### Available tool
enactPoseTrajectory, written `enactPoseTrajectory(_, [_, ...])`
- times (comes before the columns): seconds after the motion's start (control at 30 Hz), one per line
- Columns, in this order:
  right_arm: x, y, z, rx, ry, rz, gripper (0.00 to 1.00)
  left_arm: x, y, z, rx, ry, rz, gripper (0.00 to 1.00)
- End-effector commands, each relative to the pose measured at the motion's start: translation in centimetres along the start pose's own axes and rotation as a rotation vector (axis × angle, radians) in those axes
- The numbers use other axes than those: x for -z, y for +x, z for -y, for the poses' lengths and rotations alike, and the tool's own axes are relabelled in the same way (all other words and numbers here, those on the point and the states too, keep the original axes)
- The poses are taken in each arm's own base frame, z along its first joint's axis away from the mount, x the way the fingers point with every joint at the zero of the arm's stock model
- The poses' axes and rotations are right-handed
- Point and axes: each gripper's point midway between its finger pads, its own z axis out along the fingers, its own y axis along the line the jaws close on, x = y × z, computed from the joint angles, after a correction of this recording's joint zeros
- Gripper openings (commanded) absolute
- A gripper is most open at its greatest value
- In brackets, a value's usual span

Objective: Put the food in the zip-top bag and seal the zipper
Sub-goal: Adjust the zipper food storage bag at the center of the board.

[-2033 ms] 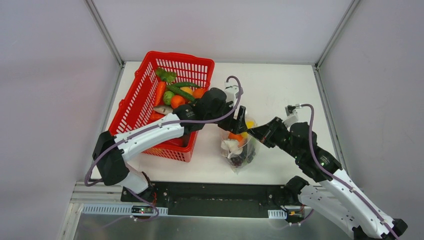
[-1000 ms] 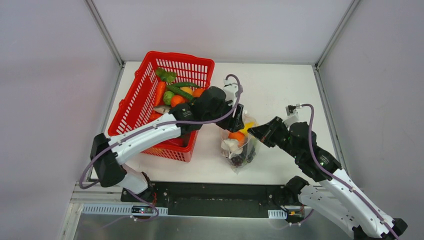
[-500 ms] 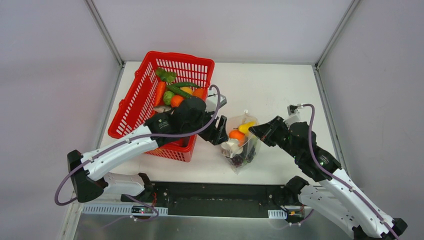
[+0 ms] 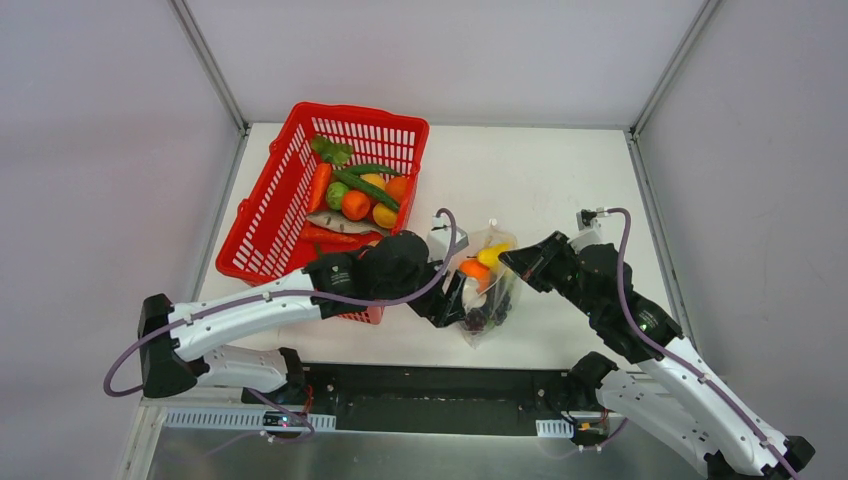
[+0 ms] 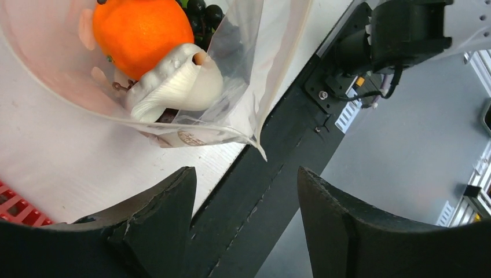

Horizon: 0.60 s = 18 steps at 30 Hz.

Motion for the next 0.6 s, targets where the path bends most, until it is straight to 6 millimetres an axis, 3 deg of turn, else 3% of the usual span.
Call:
enactPoseTrajectory(0.0, [0.3,-1.2,-1.4,-0.025,-0.051,0.05,0.03,-2.1,-1.5,0.0,0.041,-0.049,0.092,0.65])
enactPoseTrajectory(0.2, [0.4,-1.1,-1.3,-0.026,-0.05,0.047,0.03,-3.3,-2.0,-0.5,0.043,-0.107,0.106,0.62])
enactPoseTrajectory(0.57, [0.4,-1.1,-1.2,-0.023,-0.045,0.046,0.03,-4.0,-2.0,-0.6,0.018,-0.122,0.094,0.25])
